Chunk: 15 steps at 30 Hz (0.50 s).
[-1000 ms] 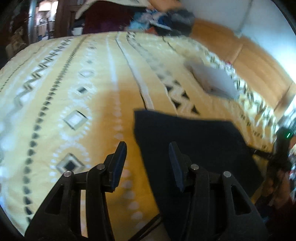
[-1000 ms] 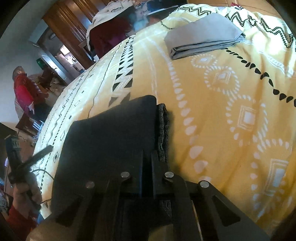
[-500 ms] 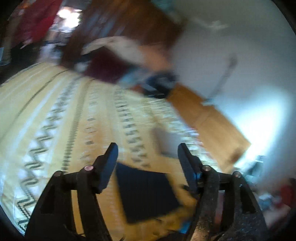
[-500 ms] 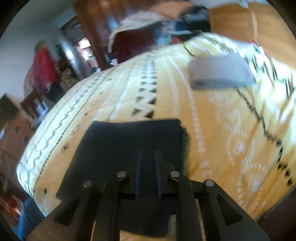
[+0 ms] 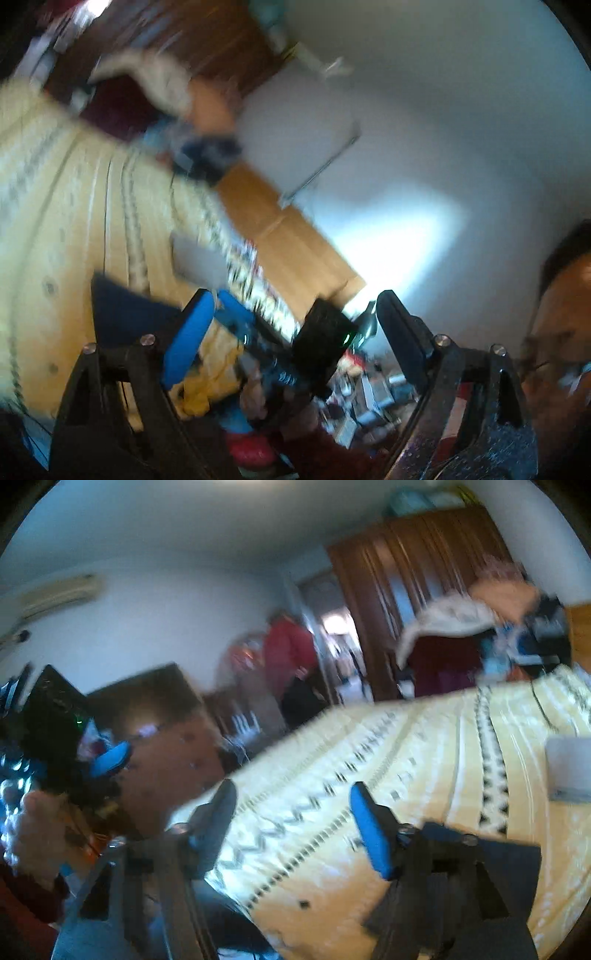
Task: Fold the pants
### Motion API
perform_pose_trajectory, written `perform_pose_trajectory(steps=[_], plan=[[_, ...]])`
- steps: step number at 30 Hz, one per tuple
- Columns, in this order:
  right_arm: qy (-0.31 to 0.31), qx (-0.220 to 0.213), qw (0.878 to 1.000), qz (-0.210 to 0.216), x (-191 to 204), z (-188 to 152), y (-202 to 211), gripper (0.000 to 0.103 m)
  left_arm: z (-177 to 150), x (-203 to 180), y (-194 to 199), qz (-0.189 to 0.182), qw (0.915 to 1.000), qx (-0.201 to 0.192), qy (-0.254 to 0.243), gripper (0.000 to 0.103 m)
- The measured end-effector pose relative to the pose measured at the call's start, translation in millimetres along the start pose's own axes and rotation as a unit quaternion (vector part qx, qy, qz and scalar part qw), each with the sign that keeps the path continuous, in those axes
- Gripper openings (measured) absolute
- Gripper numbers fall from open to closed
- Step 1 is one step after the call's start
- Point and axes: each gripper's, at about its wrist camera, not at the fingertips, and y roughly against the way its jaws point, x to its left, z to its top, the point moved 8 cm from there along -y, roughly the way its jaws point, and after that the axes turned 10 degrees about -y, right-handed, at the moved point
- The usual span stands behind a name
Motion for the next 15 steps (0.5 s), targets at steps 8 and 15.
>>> perform_pose_trajectory(steps=[8,15], plan=[[0.033,-0.098,0.995,0.001,56.5,71.0,71.0,0.077,32.9,-38.2,48.0,-0.016,0.9979,-0.063,-0.003,0.091],[0.058,-0.242,0.967,-0.055,73.2,164.9,196.3,0.082,23.3,-39.4,24.8,-0.034,0.9990,-0.028,-0.009,0.097]])
